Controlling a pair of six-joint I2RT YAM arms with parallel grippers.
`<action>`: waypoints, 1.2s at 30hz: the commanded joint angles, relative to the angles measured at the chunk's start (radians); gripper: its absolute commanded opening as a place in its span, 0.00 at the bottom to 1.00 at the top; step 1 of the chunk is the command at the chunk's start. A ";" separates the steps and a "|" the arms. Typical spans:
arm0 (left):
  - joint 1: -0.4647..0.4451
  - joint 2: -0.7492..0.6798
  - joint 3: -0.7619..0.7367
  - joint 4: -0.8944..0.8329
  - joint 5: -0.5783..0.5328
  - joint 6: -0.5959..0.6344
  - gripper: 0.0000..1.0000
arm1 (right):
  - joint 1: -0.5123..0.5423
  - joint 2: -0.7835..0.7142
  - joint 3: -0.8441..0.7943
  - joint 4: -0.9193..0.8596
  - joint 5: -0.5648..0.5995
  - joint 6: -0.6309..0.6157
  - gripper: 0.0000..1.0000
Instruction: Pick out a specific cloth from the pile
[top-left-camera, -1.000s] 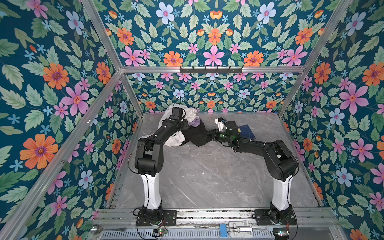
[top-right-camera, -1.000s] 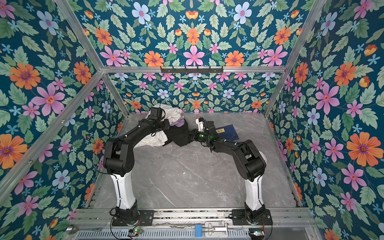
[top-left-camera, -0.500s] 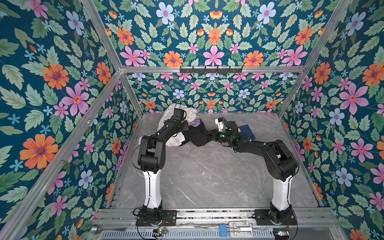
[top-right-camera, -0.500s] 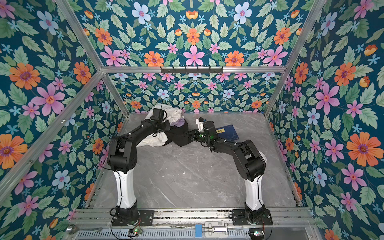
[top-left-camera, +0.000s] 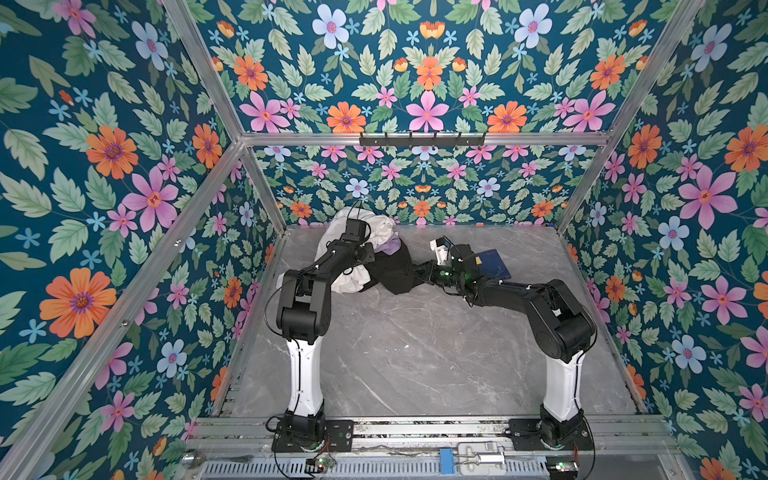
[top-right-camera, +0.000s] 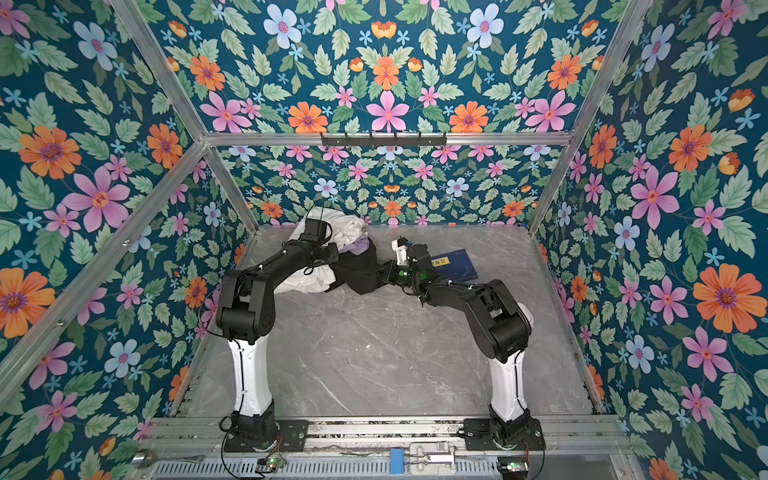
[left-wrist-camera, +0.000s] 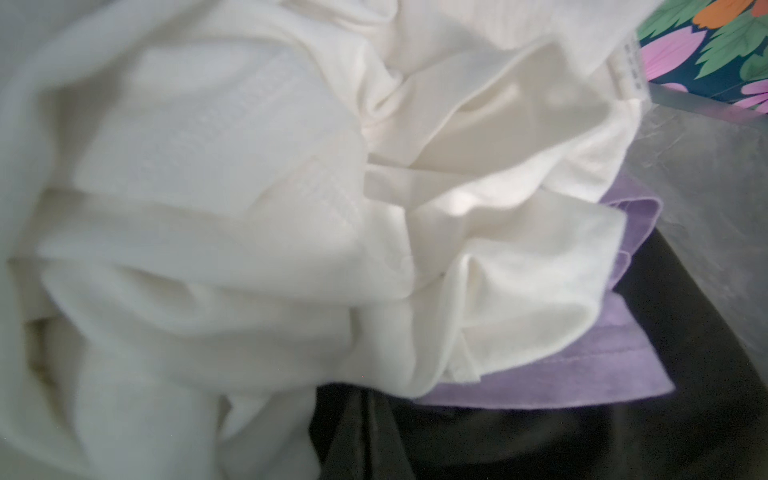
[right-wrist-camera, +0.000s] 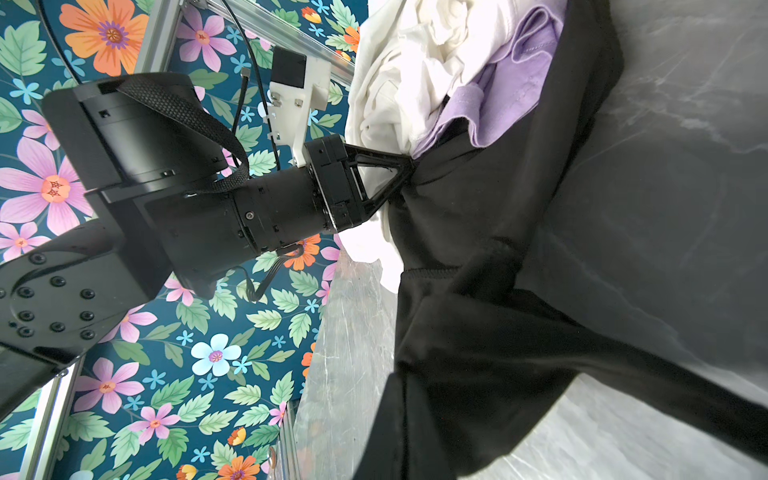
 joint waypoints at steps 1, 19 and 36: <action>0.003 -0.008 0.009 0.014 -0.006 0.015 0.00 | 0.002 -0.006 0.000 0.038 0.007 -0.012 0.00; 0.027 -0.172 -0.065 0.044 0.035 -0.002 0.00 | 0.001 -0.011 0.005 0.031 0.013 -0.023 0.00; 0.038 -0.230 0.081 -0.004 0.033 -0.014 0.00 | 0.004 -0.010 0.066 -0.011 0.007 -0.030 0.00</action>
